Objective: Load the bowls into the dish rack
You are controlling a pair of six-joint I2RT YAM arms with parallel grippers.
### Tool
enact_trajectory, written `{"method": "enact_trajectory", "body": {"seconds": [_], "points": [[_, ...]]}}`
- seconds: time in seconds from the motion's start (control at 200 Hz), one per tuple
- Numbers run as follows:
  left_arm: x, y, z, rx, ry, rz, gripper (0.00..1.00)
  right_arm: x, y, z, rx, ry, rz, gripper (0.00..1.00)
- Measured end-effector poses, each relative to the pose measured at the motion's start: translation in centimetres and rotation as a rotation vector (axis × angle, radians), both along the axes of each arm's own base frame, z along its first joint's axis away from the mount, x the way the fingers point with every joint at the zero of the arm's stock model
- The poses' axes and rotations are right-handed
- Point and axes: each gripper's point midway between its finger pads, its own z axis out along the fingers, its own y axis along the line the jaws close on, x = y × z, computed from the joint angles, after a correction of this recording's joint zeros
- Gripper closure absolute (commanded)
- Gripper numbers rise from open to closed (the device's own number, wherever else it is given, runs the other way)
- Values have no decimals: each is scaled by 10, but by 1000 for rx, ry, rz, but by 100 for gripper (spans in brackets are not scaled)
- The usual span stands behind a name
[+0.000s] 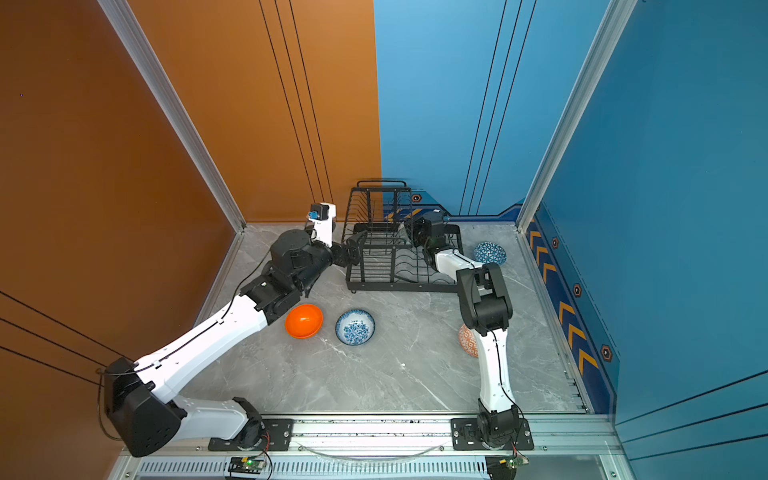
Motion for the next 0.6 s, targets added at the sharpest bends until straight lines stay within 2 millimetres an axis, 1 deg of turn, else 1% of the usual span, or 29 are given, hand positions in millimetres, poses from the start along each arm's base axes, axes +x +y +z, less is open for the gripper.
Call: {"method": "enact_trajectory", "body": {"seconds": [0.225,0.43,0.601], "points": [[-1,2,-9,23,37,-14,2,7,6,6,35,-69,-10,100],[0,5,-5,27,44,-20,2,12,12,-3,64,-90,-13,100],[1,6,-8,32,54,-22,2,13,15,-6,69,-93,-10,100]]}}
